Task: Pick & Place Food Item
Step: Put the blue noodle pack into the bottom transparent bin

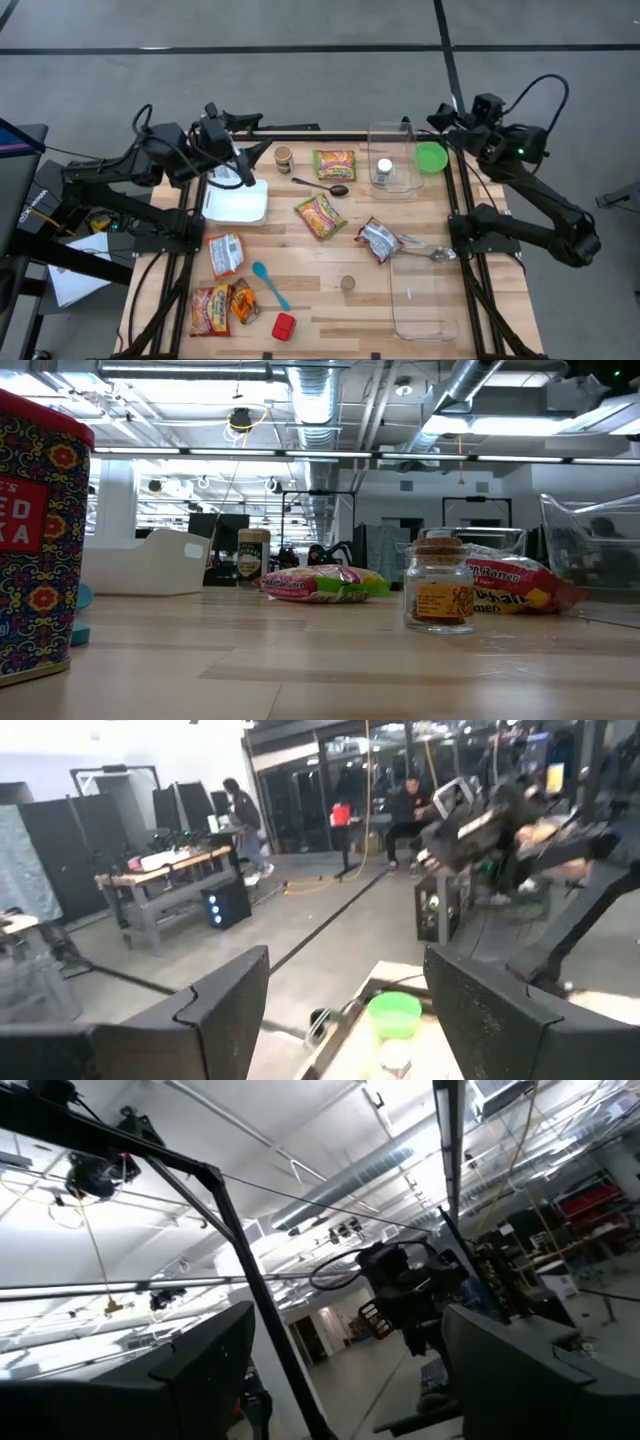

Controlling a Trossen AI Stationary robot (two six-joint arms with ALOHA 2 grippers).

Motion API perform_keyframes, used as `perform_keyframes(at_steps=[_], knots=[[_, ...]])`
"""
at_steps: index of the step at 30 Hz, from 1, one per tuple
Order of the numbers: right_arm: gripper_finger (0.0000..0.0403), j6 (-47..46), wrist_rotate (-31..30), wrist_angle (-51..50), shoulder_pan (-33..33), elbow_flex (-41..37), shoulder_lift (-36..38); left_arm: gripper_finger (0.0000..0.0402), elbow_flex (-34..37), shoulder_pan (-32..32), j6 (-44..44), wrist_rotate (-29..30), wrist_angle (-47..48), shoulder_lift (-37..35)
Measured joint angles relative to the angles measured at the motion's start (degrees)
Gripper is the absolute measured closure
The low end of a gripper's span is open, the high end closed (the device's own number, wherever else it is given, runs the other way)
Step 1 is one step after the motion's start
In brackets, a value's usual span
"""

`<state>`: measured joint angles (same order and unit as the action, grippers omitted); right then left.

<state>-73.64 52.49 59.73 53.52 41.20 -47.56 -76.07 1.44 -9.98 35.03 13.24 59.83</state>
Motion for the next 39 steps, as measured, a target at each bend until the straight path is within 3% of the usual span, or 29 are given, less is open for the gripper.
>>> perform_keyframes(at_steps=[6,11,16,22,25,29,33,39], knots=[[0.0088,1.25,-0.74,-5.57,0.0,0.45,-0.05,0.0142,-0.03,-3.77,11.92,15.15,3.08,0.3],[0.0088,1.65,-1.82,-7.29,-0.27,0.45,0.01,0.0142,0.0,-10.87,22.69,16.83,11.56,1.46],[0.0088,3.47,-6.0,-6.99,-2.41,0.45,-0.05,0.0142,0.0,-20.78,29.54,8.39,9.5,3.09],[0.0088,3.77,-8.0,-6.83,-4.73,0.45,0.19,0.0142,-0.69,-31.57,29.05,-5.62,-2.85,6.69],[0.0088,3.79,-9.21,-6.67,-6.08,0.45,0.43,0.0142,-4.99,-37.24,28.3,-9.27,-1.61,9.62],[0.0088,4.1,-10.6,-6.56,-7.92,0.45,0.38,0.0142,-13.84,-43.68,22.83,-11.19,8.99,14.86],[0.0088,5.12,-10.84,-6.56,-9.53,0.45,0.38,0.0142,-20.48,-49.64,19.57,-12.39,28.96,20.67],[0.0088,6.39,-13.26,-6.56,-11.82,0.45,0.38,0.0142,-18.81,-55.52,24.27,-12.8,52.93,26.28]])
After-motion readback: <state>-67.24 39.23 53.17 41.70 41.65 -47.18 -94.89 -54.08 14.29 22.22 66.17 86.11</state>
